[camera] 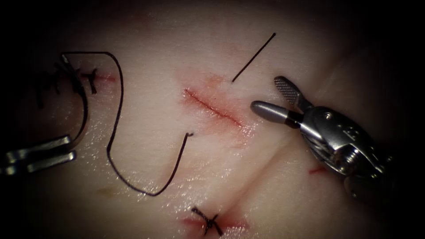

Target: Wound Closure

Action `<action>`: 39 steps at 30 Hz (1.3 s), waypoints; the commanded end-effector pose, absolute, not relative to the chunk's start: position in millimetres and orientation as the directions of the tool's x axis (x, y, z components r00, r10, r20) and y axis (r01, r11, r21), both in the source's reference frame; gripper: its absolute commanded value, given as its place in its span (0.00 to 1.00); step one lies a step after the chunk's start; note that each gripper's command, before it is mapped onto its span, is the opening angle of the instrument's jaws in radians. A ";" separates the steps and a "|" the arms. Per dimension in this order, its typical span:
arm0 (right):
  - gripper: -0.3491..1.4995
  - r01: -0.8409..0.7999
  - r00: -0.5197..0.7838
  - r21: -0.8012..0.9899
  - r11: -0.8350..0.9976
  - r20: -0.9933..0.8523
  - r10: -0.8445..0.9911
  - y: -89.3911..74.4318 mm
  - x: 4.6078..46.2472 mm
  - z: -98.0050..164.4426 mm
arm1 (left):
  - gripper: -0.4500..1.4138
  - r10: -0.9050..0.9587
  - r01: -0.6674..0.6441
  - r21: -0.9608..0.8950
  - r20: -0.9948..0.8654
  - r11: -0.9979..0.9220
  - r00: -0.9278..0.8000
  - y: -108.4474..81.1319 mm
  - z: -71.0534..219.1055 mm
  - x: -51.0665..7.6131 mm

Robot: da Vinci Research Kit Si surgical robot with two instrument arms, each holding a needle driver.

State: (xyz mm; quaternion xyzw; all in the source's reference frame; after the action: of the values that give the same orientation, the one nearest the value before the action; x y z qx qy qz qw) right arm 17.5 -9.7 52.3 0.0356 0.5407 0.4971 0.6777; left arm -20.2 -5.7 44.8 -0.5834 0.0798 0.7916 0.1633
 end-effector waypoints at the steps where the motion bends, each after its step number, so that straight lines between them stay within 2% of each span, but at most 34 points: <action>1: 0.77 -0.639 -0.103 0.601 0.480 -0.686 0.721 -8.2 18.3 54.1 | 0.00 0.164 -0.350 -0.064 -0.950 -0.934 -0.265 -5.8 45.3 -20.7; 3: 0.80 -0.634 -0.127 0.621 0.461 -0.671 0.730 -7.3 18.4 55.3 | 0.00 0.164 -0.349 -0.064 -0.950 -0.935 -0.265 -5.9 45.1 -20.6; 5: 0.72 -0.622 -0.136 0.631 0.463 -0.669 0.731 -6.3 18.4 56.6 | 0.00 0.164 -0.348 -0.064 -0.950 -0.935 -0.265 -5.9 45.1 -20.5; 6: 0.72 -0.624 -0.135 0.630 0.462 -0.670 0.730 -6.0 18.4 56.9 | 0.00 0.164 -0.348 -0.064 -0.950 -0.935 -0.265 -5.9 45.1 -20.5; 10: 0.74 -0.636 -0.132 0.619 0.461 -0.676 0.725 -4.2 18.4 58.4 | 0.00 0.163 -0.348 -0.063 -0.950 -0.935 -0.266 -6.0 45.1 -20.5; 14: 0.82 -0.642 -0.135 0.615 0.458 -0.678 0.722 -3.6 18.6 59.3 | 0.00 0.162 -0.347 -0.062 -0.950 -0.936 -0.266 -6.2 45.1 -20.4; 15: 0.87 -0.646 -0.137 0.611 0.457 -0.681 0.719 -3.6 19.0 59.6 | 0.00 0.161 -0.347 -0.062 -0.950 -0.936 -0.266 -6.3 45.1 -20.4; 20: 0.85 -0.622 -0.130 0.624 0.474 -0.678 0.723 -3.7 20.2 59.7 | 0.00 0.161 -0.347 -0.062 -0.950 -0.936 -0.266 -6.2 45.1 -20.4; 21: 0.79 -0.615 -0.131 0.631 0.472 -0.673 0.728 -3.6 20.6 59.7 | 0.00 0.161 -0.347 -0.062 -0.950 -0.936 -0.266 -6.3 45.1 -20.3; 22: 0.79 -0.615 -0.131 0.631 0.472 -0.673 0.728 -3.6 20.6 59.7 | 0.00 0.161 -0.347 -0.062 -0.950 -0.936 -0.266 -6.3 45.1 -20.3; 23: 0.23 -0.611 -0.069 0.572 0.548 -0.728 0.683 -3.9 21.1 59.6 | 0.00 0.161 -0.347 -0.061 -0.951 -0.936 -0.266 -6.2 45.2 -20.3; 24: 0.23 -0.611 -0.069 0.572 0.548 -0.728 0.683 -3.9 21.1 59.6 | 0.00 0.161 -0.347 -0.061 -0.951 -0.936 -0.266 -6.2 45.2 -20.3; 25: 0.00 -0.594 -0.036 0.538 0.598 -0.760 0.648 -4.1 21.3 59.4 | 0.00 0.160 -0.346 -0.061 -0.951 -0.936 -0.265 -6.3 45.2 -20.3; 30: 0.00 -0.553 0.097 0.359 0.752 -0.868 0.486 -5.6 22.1 57.9 | 0.00 0.159 -0.346 -0.060 -0.951 -0.936 -0.265 -6.2 45.5 -20.3; 39: 0.00 -0.546 0.152 0.254 0.798 -0.907 0.393 -5.6 23.1 54.3 | 0.00 0.157 -0.347 -0.057 -0.951 -0.936 -0.266 -6.3 45.6 -20.4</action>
State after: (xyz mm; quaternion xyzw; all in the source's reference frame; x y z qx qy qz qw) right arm 22.3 -5.9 53.8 -0.0676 0.5701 0.3103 0.7577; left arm -19.8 -6.3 45.1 -0.5842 0.0813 0.7917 0.1592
